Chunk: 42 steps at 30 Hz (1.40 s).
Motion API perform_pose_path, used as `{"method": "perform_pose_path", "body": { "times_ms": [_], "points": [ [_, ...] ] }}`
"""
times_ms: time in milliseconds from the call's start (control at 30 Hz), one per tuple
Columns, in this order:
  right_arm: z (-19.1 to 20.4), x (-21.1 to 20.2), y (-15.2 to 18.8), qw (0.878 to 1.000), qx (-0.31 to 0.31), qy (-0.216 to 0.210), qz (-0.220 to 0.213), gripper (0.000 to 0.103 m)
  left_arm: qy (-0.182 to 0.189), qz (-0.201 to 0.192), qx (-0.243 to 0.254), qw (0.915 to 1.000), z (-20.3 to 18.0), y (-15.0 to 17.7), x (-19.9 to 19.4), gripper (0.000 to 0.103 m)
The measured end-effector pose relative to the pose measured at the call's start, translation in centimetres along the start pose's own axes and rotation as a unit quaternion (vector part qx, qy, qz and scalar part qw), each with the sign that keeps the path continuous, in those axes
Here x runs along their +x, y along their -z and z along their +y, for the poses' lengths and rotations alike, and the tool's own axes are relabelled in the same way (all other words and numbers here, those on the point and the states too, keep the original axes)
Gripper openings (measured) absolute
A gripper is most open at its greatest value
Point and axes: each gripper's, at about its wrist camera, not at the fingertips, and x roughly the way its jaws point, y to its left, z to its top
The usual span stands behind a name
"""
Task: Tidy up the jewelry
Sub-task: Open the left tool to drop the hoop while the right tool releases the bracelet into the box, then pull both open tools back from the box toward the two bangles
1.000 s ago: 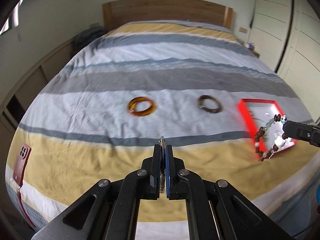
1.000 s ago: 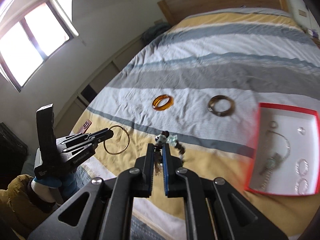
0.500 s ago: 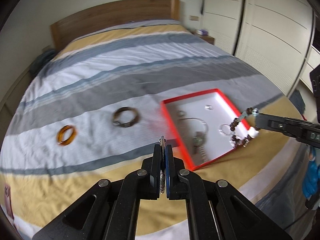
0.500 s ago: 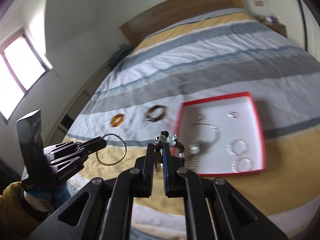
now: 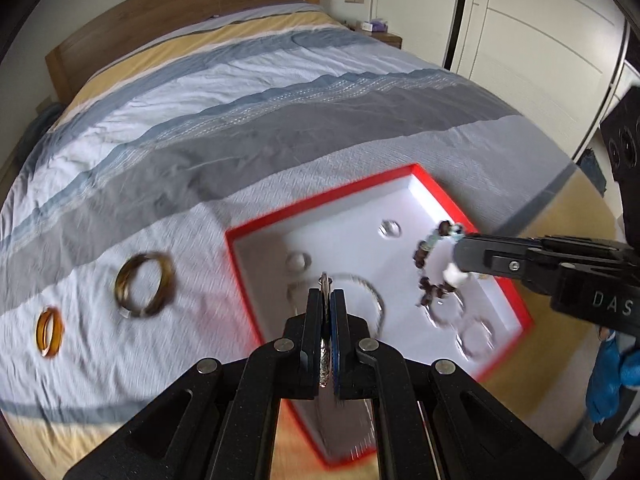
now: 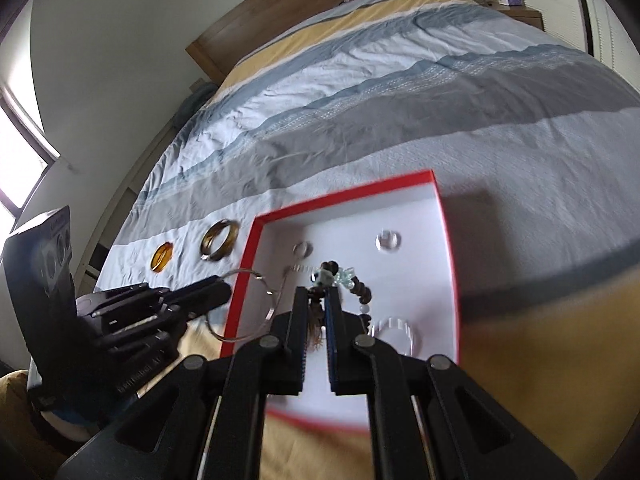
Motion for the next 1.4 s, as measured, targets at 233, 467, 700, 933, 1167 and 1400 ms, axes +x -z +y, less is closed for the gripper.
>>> {"method": "perform_pose_path", "body": {
  "times_ms": [233,467,700,933,1167,1400],
  "points": [
    [-2.2,4.5,-2.6,0.999,-0.003,0.037,0.013,0.007,-0.009,0.003,0.001,1.0,0.3,-2.0,4.1,0.005],
    [-5.6,4.8,-1.5,0.997,0.019,0.072,0.016,0.008,0.018,0.031,0.027,0.999,-2.5,-1.2,7.2,0.004],
    [-5.2,3.7,-1.2,0.997,0.004,0.082,0.015,0.009,0.026,0.051,0.01,0.9983,-2.5,-0.5,8.3,0.006],
    [-4.3,2.4,-0.4,0.995,-0.005,0.095,0.016,0.024,0.028,0.052,-0.011,0.9982,-1.6,-0.4,6.7,0.02],
    [-3.2,-1.6,1.3,0.994,-0.011,0.108,0.002,0.031,0.021,0.028,-0.011,0.9993,-2.0,0.0,2.7,0.028],
    [-1.5,-7.2,4.6,0.993,-0.003,0.118,-0.021,0.031,0.003,-0.006,-0.01,0.9999,-3.9,1.5,-3.3,0.035]
  ]
}}
